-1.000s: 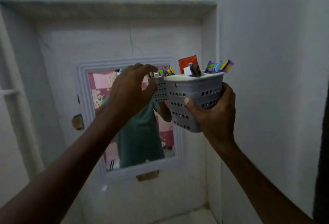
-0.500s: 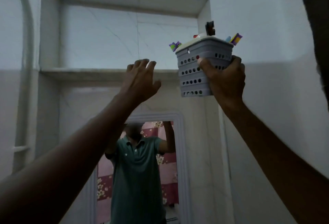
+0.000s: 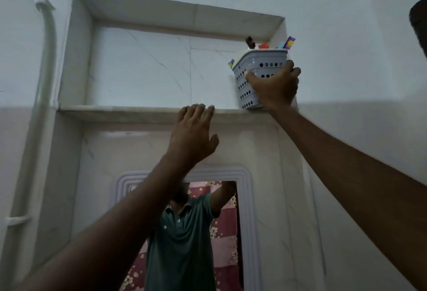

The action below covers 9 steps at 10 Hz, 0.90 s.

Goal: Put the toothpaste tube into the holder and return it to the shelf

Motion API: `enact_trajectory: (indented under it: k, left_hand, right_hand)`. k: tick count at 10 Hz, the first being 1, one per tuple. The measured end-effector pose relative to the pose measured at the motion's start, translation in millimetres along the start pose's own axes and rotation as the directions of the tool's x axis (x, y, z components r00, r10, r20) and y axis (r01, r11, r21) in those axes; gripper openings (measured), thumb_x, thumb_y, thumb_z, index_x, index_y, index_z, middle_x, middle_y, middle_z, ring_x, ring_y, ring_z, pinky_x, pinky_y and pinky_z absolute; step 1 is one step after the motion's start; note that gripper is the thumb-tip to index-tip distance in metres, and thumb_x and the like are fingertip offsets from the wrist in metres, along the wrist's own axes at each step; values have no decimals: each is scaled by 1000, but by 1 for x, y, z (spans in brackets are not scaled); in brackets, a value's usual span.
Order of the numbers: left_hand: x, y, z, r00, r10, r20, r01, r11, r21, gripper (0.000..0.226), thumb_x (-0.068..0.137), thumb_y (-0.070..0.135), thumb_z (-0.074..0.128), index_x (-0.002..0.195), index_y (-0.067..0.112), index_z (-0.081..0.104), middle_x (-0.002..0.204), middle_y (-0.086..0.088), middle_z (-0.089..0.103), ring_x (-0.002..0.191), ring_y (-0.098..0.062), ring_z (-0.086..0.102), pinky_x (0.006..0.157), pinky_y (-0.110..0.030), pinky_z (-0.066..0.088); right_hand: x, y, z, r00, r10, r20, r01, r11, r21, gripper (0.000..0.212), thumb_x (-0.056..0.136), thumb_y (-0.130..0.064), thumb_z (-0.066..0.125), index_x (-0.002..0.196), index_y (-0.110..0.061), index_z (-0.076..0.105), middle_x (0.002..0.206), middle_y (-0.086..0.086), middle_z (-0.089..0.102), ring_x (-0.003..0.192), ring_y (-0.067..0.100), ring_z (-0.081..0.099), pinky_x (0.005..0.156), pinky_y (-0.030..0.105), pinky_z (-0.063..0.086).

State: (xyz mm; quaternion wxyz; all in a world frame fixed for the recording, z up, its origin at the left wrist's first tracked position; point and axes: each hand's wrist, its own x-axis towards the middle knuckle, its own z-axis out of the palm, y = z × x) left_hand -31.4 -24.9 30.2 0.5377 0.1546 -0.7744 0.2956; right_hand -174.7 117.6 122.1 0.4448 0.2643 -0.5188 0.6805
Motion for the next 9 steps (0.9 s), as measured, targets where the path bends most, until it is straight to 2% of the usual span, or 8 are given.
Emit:
enact_trajectory:
  k: [2,4,6,8,9]
  left_hand:
    - [2,-2,7,999,-5,-48,4,1000,-16,77,80,49,49,147,11,41,144,-13,51,136,-29,44,117,-43,27]
    - [2,0,10,998,-11,-65,9,1000,-21,77,81,49,49,148,11,41,144,-13,50,137,-30,43,118,-44,27]
    - [1,0,8,999,-20,-43,19,1000,-25,78,81,50,48,149,12,39,147,-12,49,139,-29,41,119,-43,26]
    - [-2,-1,-5,998,18,55,-14,998,-64,77,87,41,57,153,11,30,155,-15,38,147,-29,30,122,-43,20]
    - [-15,-3,-18,999,-29,19,31,995,-93,70,88,37,58,148,9,37,152,-17,41,143,-32,35,118,-44,26]
  right_hand:
    - [6,29,31,996,75,47,-74,997,-25,104,66,-66,77,139,-1,42,136,20,50,126,39,52,99,47,47]
    - [5,43,43,997,24,78,-19,997,-69,123,66,-72,77,152,0,25,144,21,41,132,41,45,105,50,45]
    - [3,49,38,988,13,152,3,995,-104,127,71,-69,75,157,2,14,151,22,34,136,41,41,110,50,40]
    - [-15,60,18,977,-49,210,92,975,-201,120,75,-69,72,156,0,16,150,24,35,136,43,39,110,51,36]
    - [-28,57,5,976,-100,193,145,961,-234,107,80,-65,66,154,-1,23,149,24,36,136,42,39,111,51,34]
